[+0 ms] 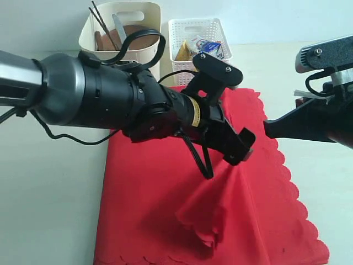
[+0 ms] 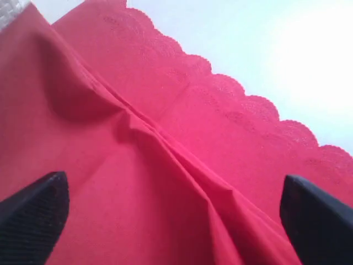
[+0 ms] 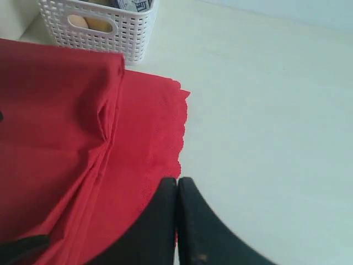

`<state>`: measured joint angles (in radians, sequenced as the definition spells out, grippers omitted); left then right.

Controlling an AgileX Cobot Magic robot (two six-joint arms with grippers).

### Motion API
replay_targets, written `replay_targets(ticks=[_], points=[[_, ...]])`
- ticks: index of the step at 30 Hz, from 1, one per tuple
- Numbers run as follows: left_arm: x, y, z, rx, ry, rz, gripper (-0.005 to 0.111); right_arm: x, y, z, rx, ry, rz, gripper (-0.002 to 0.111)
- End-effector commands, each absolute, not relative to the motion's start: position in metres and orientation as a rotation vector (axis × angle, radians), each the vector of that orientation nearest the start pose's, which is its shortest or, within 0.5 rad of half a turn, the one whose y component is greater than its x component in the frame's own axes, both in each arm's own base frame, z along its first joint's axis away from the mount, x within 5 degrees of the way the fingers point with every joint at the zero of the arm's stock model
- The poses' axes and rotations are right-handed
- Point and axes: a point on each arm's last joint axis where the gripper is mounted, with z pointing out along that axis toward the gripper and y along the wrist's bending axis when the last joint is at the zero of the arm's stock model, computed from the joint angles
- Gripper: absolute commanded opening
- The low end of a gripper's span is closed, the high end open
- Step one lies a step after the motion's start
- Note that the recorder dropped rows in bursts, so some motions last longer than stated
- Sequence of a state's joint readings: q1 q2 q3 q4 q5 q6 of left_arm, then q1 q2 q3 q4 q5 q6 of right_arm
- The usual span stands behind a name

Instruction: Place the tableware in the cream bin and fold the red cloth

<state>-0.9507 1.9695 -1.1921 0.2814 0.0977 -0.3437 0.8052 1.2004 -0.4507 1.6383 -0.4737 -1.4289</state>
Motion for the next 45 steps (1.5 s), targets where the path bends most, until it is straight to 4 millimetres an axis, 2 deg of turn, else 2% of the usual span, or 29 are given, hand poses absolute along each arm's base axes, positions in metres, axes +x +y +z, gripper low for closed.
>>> replay_targets(ticks=[1,7,10,13,16,17,18,24,32,39,45], points=[[0.245,-0.335,0.17,1.024,2.19,-0.423,0.105,0.173,0.118,0.212,-0.385,2.137,0.029,0.0],[0.242,-0.315,0.183,1.085,2.262,-0.248,0.104,0.173,0.119,0.212,-0.39,2.141,0.035,0.0],[0.237,-0.305,0.195,1.083,2.274,-0.222,0.092,0.172,0.121,0.211,-0.406,2.146,0.065,0.0],[0.228,-0.291,0.208,1.099,2.261,-0.205,0.064,0.172,0.123,0.211,-0.413,2.149,0.081,0.0],[0.215,-0.274,0.219,1.092,2.251,-0.211,0.025,0.172,0.123,0.211,-0.413,2.149,0.081,0.0],[0.211,-0.266,0.223,1.088,2.244,-0.212,0.009,0.172,0.123,0.211,-0.413,2.149,0.081,0.0],[0.206,-0.258,0.228,1.084,2.236,-0.213,0.001,0.172,0.123,0.211,-0.41,2.15,0.082,0.0],[0.173,-0.215,0.256,1.012,2.16,-0.292,0.002,0.172,0.123,0.211,-0.41,2.15,0.082,0.0],[0.123,-0.149,0.276,0.903,2.009,-0.421,0.002,0.171,0.123,0.211,-0.411,2.152,0.085,0.0],[0.086,-0.101,0.274,0.821,1.86,-0.514,0.002,0.17,0.126,0.21,-0.426,2.162,0.13,0.0],[0.068,-0.076,0.265,0.758,1.785,-0.568,0.002,0.169,0.128,0.21,-0.441,2.166,0.156,0.0]])
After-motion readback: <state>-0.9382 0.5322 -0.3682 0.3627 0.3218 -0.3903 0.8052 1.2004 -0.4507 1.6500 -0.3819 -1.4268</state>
